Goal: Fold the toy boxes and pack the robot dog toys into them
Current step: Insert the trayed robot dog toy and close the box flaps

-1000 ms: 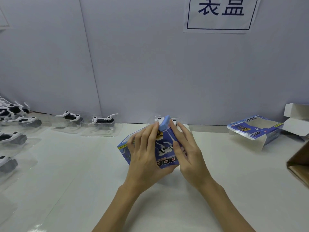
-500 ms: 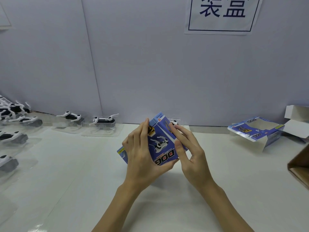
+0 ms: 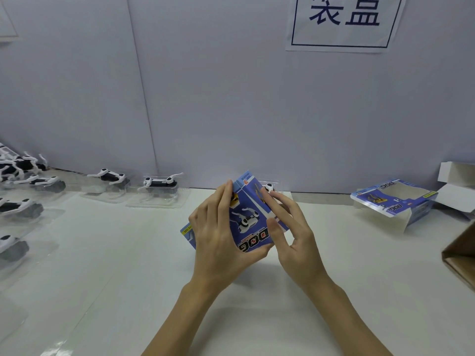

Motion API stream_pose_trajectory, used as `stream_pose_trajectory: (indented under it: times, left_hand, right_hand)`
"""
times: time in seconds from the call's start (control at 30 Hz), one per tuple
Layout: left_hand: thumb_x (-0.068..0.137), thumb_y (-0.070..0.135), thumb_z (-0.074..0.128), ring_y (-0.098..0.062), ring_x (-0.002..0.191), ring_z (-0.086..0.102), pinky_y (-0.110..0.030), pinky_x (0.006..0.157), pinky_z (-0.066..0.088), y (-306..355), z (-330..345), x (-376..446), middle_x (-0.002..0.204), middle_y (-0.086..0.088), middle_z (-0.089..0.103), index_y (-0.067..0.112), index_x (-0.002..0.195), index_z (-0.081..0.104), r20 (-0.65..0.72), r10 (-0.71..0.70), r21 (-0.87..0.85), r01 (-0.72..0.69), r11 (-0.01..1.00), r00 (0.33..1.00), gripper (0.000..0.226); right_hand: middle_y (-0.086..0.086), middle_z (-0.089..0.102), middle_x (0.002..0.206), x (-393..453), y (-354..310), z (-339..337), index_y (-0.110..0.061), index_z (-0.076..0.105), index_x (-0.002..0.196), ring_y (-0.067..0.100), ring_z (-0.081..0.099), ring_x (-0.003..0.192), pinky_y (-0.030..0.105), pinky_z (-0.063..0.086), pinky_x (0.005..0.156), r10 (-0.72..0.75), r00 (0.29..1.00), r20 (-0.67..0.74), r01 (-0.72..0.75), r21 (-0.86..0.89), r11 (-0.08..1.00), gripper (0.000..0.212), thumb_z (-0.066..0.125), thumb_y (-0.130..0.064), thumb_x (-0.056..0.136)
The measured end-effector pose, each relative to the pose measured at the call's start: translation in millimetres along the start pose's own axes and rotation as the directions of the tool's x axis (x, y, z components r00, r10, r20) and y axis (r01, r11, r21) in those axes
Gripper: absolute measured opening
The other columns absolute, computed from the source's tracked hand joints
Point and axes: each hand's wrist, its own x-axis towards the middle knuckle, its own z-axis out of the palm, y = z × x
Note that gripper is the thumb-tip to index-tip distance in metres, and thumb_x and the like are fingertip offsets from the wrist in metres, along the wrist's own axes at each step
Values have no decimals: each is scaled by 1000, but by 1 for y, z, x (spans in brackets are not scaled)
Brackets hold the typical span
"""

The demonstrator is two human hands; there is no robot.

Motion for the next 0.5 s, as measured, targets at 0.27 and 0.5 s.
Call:
stream_pose_trajectory:
  times: [0.27,0.5]
  left_hand:
    - [76,63,79,-32,139,45,-50,109,36,-3,-1,1,163,-13,34,41,134,51,57,99,38,-101,994,993,68]
    - [78,67,77,-28,143,40,-41,112,39,-4,-13,9,165,-15,28,37,125,56,96,165,-18,-164,986,982,59]
  right_hand:
    - [-7,41,156,-3,-3,2,-34,44,154,21,34,150,35,63,90,-31,999,-7,31,-38,999,57,62,-34,100]
    - [-9,42,158,-2,-13,-6,-30,50,153,22,29,153,40,63,91,-23,997,75,27,-50,998,49,54,-26,104]
